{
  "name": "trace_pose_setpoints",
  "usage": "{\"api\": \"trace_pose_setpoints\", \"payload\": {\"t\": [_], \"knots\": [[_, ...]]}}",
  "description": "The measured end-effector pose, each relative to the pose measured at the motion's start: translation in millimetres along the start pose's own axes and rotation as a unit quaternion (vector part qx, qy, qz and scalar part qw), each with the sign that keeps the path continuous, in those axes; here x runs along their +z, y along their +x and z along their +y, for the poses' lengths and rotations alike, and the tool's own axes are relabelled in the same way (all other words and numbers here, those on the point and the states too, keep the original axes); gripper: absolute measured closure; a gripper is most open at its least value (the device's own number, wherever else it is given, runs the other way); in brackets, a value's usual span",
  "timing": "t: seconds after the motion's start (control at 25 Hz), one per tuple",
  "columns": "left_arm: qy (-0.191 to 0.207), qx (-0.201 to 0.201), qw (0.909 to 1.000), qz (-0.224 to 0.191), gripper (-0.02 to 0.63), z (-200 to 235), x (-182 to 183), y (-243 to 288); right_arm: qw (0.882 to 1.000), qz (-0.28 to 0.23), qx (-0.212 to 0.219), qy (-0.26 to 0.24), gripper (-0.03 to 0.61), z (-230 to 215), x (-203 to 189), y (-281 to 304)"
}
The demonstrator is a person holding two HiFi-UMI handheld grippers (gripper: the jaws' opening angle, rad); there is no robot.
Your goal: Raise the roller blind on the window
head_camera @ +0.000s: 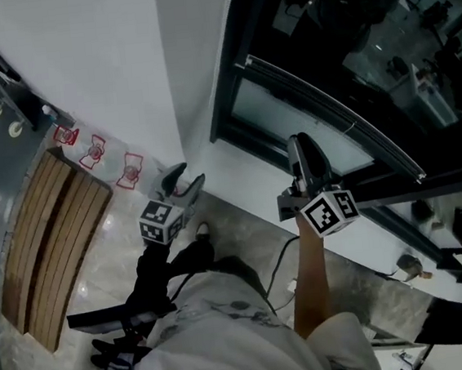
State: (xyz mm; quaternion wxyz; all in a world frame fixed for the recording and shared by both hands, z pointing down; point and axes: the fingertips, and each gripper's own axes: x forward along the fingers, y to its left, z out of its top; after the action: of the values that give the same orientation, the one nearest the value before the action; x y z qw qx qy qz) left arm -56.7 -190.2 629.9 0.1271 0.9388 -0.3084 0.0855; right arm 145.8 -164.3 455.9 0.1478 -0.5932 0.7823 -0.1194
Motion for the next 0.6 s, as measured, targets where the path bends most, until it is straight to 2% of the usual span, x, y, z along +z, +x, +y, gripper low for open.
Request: {"api": "trace_pose_setpoints", "payload": {"t": [0.12, 0.2, 0.28, 0.6], "knots": [[0.037, -0.010, 0.9990, -0.021, 0.495, -22.3, 15.2, -1.3, 0.999, 0.007, -0.047, -0.007, 0.505, -3.8, -15.1, -39.5], [0.043, -0.035, 0.9978, -0.036, 0.605, -54.2, 19.7, -10.4, 0.997, 0.020, -0.068, -0.013, 0.540, 0.9, -26.5, -76.1], [0.040, -0.060, 0.9967, -0.037, 0.615, -85.1, 16.0, -22.6, 0.996, 0.030, -0.079, -0.011, 0.574, 11.5, -38.7, -111.9], [0.033, -0.098, 0.9943, -0.026, 0.615, -186.2, -24.2, -77.3, 0.991, 0.043, -0.129, 0.005, 0.577, 50.8, -79.9, -248.9]]}}
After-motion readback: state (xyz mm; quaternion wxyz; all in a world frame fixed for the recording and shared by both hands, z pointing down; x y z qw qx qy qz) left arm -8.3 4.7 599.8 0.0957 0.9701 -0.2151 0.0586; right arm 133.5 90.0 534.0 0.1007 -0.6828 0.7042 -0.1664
